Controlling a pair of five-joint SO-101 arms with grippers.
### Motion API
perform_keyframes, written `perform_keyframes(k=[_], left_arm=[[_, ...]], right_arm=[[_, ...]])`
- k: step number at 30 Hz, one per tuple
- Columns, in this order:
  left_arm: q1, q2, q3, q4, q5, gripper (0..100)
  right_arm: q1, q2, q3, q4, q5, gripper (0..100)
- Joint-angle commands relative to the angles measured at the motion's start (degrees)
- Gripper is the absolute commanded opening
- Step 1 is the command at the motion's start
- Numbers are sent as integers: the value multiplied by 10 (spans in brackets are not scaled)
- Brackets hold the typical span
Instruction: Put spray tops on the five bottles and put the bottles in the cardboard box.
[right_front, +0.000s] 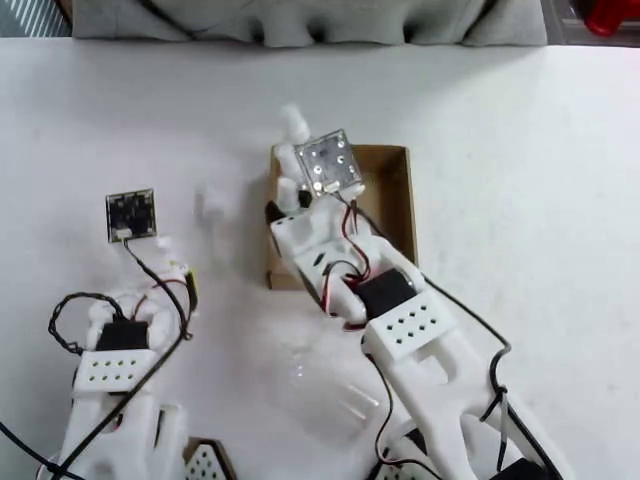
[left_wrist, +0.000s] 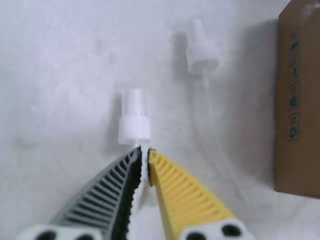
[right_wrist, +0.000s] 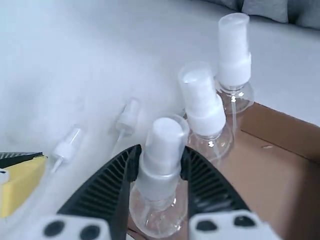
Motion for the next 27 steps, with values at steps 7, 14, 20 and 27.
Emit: perform_keyframes(k=[7,14,20,27], left_arm=[[-7,-13,-2,-16,-5,21],[-7,-13,-2,-16,-5,21],[-7,-13,-2,-16,-5,21],[-7,-13,-2,-16,-5,21]], right_arm=[[0,-22,18,-29,58,16],[0,-22,40,-63,91,16],[-1,-22,43,-65,91,18],[-4,-22,45,-61,91,104]])
